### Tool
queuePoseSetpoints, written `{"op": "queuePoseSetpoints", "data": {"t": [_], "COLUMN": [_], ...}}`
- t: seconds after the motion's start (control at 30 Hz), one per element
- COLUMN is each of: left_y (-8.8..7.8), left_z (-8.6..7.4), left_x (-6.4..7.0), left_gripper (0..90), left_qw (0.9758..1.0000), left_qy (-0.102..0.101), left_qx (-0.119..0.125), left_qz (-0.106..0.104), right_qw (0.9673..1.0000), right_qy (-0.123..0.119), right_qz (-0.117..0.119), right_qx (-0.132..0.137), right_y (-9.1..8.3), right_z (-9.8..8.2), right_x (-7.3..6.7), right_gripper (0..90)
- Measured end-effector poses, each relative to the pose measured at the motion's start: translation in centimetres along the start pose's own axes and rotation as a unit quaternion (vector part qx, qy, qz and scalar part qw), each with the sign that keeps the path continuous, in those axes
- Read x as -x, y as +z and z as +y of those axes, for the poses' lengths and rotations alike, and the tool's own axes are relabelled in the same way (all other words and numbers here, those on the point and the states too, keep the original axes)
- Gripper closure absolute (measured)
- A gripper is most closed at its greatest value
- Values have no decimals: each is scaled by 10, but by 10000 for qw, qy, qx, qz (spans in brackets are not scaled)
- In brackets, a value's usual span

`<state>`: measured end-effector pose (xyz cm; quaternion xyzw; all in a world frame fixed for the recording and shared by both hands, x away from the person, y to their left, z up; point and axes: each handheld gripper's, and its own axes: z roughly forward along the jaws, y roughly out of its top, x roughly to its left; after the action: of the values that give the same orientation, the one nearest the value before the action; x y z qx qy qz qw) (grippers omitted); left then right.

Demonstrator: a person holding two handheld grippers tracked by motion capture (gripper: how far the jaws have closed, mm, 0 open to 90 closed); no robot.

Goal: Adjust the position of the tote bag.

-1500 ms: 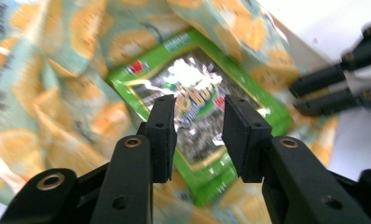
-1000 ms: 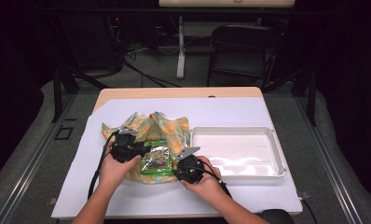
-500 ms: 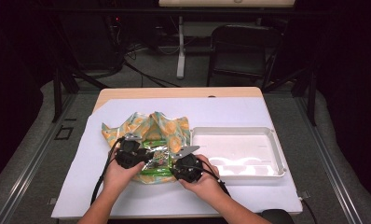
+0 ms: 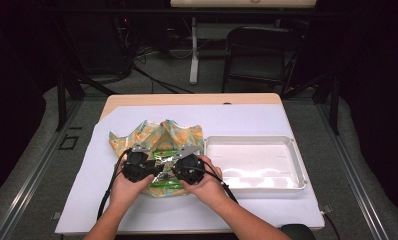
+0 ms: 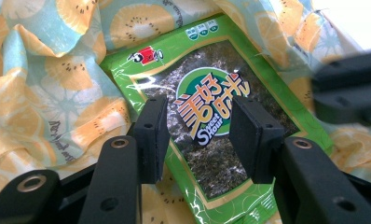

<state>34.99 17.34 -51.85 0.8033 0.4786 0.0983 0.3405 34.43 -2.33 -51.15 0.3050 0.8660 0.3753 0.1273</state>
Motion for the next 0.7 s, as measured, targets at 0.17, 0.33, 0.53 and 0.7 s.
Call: {"op": "queuePoseSetpoints", "data": {"t": [0.17, 0.33, 0.53, 0.7], "left_y": [0, 0, 1, 1], "left_z": [-1, -1, -2, -3], "left_x": [-2, -3, -4, -9], "left_gripper": [568, 561, 554, 534], "left_qw": [10000, 10000, 10000, 9998], "left_qy": [3, -53, -80, -181], "left_qx": [17, 28, 4, -39], "left_qz": [45, 36, 25, 24], "right_qw": [9997, 9990, 9977, 9965], "right_qy": [79, 210, 530, 668], "right_qz": [-169, -348, -368, -390], "right_qx": [-127, -158, -216, -305], "right_y": [9, 7, 7, 8], "right_z": [-3, -4, -9, -13], "right_x": [11, 20, 35, 41], "right_gripper": [834, 820, 812, 795]}}
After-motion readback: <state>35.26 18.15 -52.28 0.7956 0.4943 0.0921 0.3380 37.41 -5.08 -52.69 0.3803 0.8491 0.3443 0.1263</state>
